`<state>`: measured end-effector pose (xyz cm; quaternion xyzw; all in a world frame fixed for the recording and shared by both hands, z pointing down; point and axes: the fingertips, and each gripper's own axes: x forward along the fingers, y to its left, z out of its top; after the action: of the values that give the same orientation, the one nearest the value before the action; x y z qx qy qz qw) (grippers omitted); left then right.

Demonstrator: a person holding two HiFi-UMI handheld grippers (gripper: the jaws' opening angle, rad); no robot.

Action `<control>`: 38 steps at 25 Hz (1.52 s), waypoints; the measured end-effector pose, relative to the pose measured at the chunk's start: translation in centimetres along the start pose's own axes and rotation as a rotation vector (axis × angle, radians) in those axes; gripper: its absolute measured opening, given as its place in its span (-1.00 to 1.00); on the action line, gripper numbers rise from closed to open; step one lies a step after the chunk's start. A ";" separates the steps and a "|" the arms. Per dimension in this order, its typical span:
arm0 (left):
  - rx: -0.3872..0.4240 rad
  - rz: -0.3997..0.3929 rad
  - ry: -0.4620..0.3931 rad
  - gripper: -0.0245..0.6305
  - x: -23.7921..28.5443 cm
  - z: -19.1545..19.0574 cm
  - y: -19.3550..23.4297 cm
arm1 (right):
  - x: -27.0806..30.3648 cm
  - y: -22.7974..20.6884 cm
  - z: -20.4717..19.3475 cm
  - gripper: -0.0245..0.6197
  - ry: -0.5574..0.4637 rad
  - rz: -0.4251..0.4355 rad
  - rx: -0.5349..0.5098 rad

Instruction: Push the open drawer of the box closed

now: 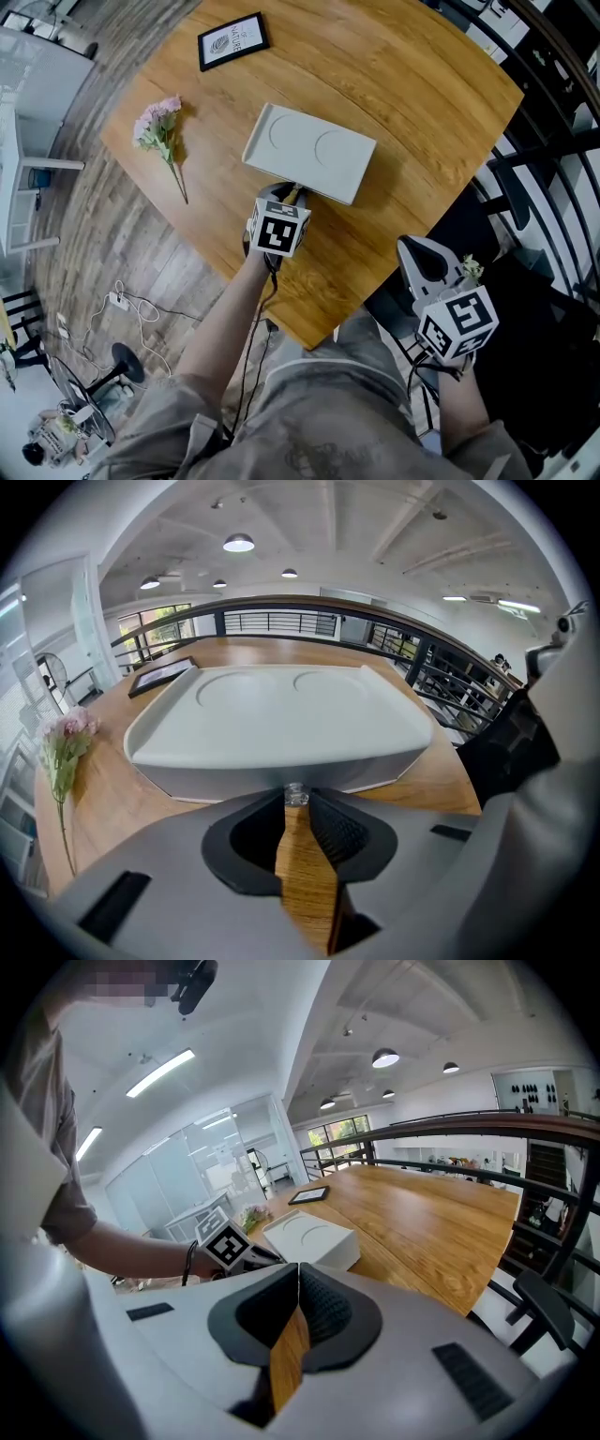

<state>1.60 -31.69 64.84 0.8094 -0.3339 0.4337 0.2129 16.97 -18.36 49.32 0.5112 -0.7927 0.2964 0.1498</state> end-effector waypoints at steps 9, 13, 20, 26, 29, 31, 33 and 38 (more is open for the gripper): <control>-0.048 0.041 -0.044 -0.60 -4.6 -0.3 0.0 | -1.3 1.8 4.4 -0.83 -0.093 0.054 -0.030; -0.059 0.046 -0.103 -0.70 -8.4 0.1 0.2 | -2.3 3.8 7.9 -0.82 -0.155 0.092 -0.090; -0.009 0.090 -0.291 -0.80 -17.1 3.6 0.3 | -5.9 7.9 14.0 -0.82 -0.287 0.143 -0.193; 0.072 0.136 -0.454 -0.82 -24.8 6.9 0.0 | -8.8 10.8 17.7 -0.82 -0.381 0.148 -0.263; 0.085 0.147 -0.554 -0.83 -28.9 8.5 -0.4 | -10.4 12.1 19.2 -0.82 -0.428 0.149 -0.296; 0.099 0.157 -0.615 -0.84 -31.6 9.3 -0.7 | -11.5 13.0 20.0 -0.82 -0.456 0.145 -0.315; 0.118 0.169 -0.667 -0.84 -34.1 9.7 -1.1 | -12.5 14.0 20.4 -0.82 -0.477 0.147 -0.330; 0.170 0.178 -0.752 -0.85 -39.0 9.8 -2.4 | -14.1 16.1 20.5 -0.82 -0.516 0.159 -0.349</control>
<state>-6.79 -22.39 26.53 0.8944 -0.4203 0.1498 -0.0307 9.93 -16.16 20.63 0.4728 -0.8807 0.0275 0.0056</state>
